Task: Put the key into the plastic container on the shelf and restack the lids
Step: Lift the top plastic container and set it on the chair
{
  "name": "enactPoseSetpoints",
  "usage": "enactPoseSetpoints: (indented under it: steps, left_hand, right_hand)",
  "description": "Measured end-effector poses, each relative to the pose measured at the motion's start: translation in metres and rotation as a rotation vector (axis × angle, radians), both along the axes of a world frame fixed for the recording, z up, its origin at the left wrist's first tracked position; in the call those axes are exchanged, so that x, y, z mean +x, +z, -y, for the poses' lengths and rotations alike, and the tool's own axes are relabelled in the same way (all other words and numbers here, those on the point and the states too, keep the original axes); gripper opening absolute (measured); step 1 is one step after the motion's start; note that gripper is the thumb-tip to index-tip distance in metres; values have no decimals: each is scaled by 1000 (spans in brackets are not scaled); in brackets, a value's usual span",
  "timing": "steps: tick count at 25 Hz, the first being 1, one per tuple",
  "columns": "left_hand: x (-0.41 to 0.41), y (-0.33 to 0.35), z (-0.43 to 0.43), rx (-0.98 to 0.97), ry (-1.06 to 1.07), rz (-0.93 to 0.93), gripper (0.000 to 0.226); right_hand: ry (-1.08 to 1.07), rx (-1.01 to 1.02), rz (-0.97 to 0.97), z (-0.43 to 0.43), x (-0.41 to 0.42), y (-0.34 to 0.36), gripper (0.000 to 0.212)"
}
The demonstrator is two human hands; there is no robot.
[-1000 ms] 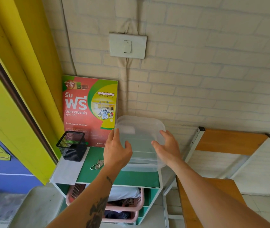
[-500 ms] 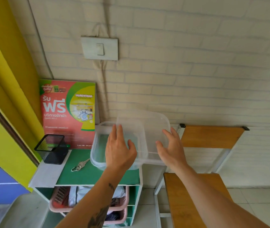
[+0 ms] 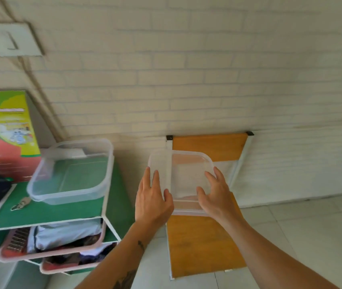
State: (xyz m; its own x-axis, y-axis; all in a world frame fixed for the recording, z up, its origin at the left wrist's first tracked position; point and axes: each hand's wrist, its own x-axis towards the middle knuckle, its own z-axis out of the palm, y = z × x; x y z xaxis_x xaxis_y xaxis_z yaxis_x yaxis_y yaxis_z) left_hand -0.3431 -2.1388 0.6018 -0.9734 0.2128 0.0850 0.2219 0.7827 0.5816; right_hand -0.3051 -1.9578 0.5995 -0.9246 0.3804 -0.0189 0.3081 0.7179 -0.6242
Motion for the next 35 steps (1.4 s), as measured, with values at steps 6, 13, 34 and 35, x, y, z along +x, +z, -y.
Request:
enactPoseSetpoints:
  steps: [6, 13, 34, 35]
  left_hand:
    - [10, -63, -39, -113, -127, 255, 69]
    - [-7, -203, -48, -223, -197, 468, 70]
    - [-32, -276, -53, -109, -132, 545, 59]
    - [-33, -260, -50, -89, -110, 538, 57]
  right_hand:
    - [11, 41, 153, -45, 20, -71, 65]
    - [-21, 25, 315, -51, 15, -226, 66]
    - [5, -33, 382, -61, -9, -293, 66]
    - [12, -53, 369, -55, -10, -277, 64]
